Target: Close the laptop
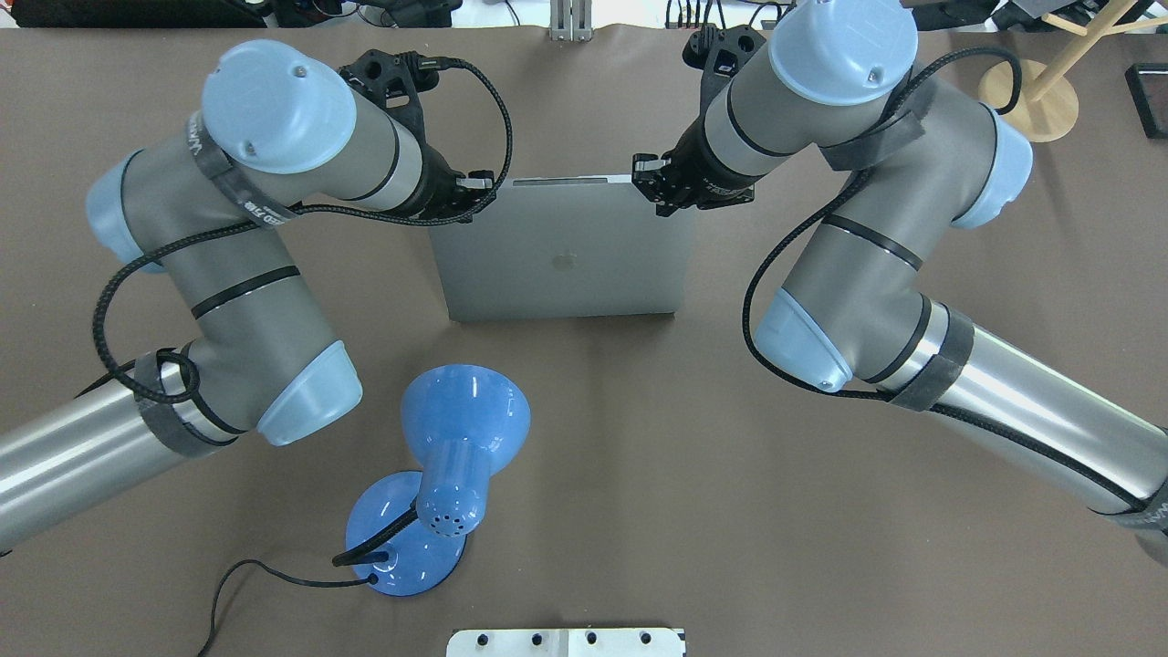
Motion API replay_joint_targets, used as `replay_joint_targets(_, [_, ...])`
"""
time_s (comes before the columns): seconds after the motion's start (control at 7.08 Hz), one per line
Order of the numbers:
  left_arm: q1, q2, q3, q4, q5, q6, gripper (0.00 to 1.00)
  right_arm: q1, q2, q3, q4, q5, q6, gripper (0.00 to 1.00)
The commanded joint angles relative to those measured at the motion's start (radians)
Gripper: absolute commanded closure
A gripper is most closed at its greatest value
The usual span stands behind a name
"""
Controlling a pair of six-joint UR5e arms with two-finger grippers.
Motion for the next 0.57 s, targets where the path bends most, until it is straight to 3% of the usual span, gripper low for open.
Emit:
replay_joint_targets(0.0, [-0.020,-0.058,0.143,-0.087,0.037,0.000,1.00,0.024,0.061,-0.093,0.001,0.000,-0.005,1.00])
replay_joint_targets(0.14, [-0.026,-0.060,0.160,-0.088,0.039,0.000,1.00,0.040,0.102,-0.164,0.010,0.001,-0.011,1.00])
replay_joint_targets(0.42, [-0.031,-0.106,0.287,-0.152,0.051,0.000,1.00,0.046,0.156,-0.367,0.163,0.001,-0.004,1.00])
